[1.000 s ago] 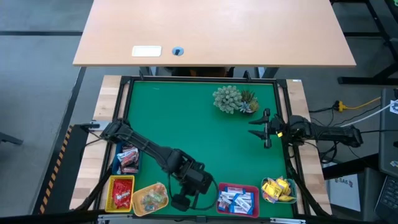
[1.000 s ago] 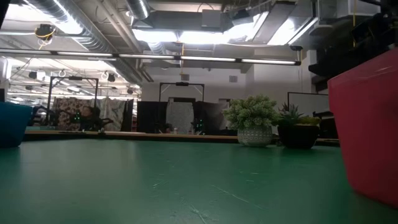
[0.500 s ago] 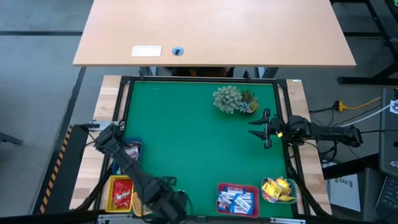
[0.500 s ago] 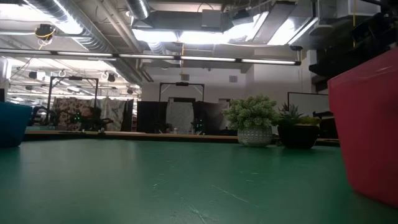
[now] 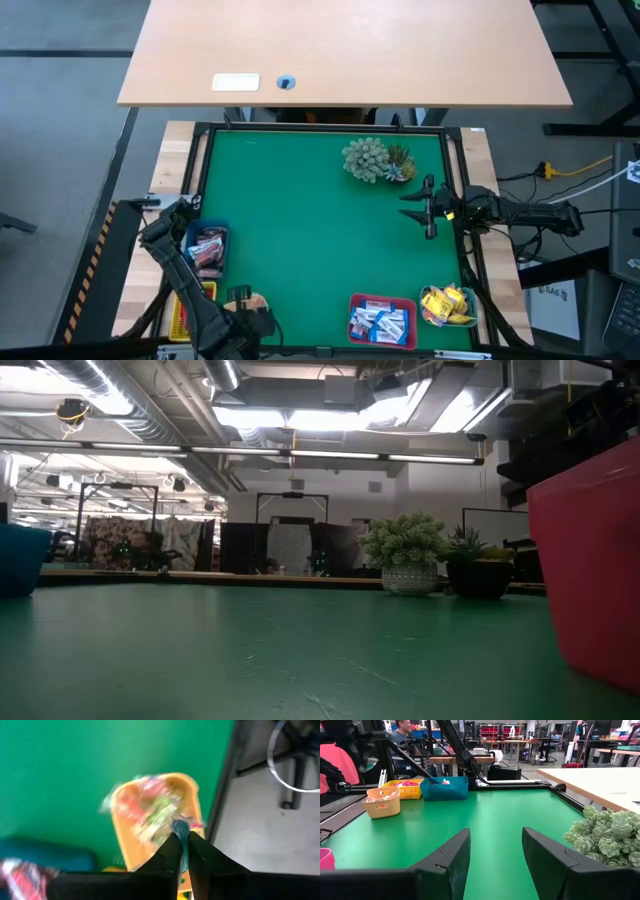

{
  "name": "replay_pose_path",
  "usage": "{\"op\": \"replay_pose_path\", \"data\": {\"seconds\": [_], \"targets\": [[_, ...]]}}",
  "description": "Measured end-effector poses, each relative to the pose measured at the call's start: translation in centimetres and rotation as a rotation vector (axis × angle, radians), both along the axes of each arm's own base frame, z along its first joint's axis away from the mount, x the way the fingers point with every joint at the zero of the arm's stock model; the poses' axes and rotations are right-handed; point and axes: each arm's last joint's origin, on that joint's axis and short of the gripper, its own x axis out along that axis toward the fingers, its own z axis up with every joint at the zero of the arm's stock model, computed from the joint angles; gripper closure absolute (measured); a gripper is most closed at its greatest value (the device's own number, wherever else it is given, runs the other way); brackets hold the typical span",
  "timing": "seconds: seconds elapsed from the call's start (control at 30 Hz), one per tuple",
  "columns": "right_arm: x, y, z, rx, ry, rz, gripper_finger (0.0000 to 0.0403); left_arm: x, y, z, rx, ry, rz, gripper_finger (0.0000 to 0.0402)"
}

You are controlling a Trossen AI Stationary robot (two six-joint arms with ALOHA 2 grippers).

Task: Sort candy
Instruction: Put the transparent candy into the orange bin, then return to Home Position

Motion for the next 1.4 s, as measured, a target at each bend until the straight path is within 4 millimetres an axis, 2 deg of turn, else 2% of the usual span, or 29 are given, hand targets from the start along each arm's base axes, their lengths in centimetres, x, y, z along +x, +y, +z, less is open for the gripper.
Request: {"op": "replay_pose_path", "data": {"seconds": [0.23,0.37,0.6,0.8,0.97,1.07,1.17,1.27,1.4], "targets": [[0.0,0.0,0.0,-0.029,0.000,0.001,0.0223,-0.8,0.1,-0.3,0.055,0.010,0.164,0.0346],[0.0,0.0,0.0,-0.030,0.001,0.001,0.0223,-0.8,0.4,-1.4,0.078,0.024,0.240,0.0316],[0.0,0.0,0.0,-0.030,0.001,0.001,0.0223,-0.8,1.0,-3.5,0.137,0.073,0.262,0.0274],[0.0,0.0,0.0,-0.028,0.001,0.001,0.0223,0.3,1.6,-4.0,0.114,0.069,0.295,0.0262],[0.0,0.0,0.0,-0.002,0.000,0.000,0.0223,2.9,1.9,-4.0,0.059,-0.126,0.285,0.0262],[0.0,0.0,0.0,-0.002,0.000,-0.001,0.0223,5.3,2.1,-3.5,0.090,-0.365,0.184,0.0262],[0.0,0.0,0.0,-0.001,0.000,0.000,0.0223,8.4,3.2,-2.6,0.215,-0.608,0.070,0.0262],[0.0,0.0,0.0,0.000,0.000,0.000,0.0223,12.1,5.7,-1.6,0.285,-0.720,-0.039,0.0262],[0.0,0.0,0.0,0.000,0.000,0.000,0.0223,17.2,10.9,-0.2,0.235,-0.828,-0.209,0.0262]]}}
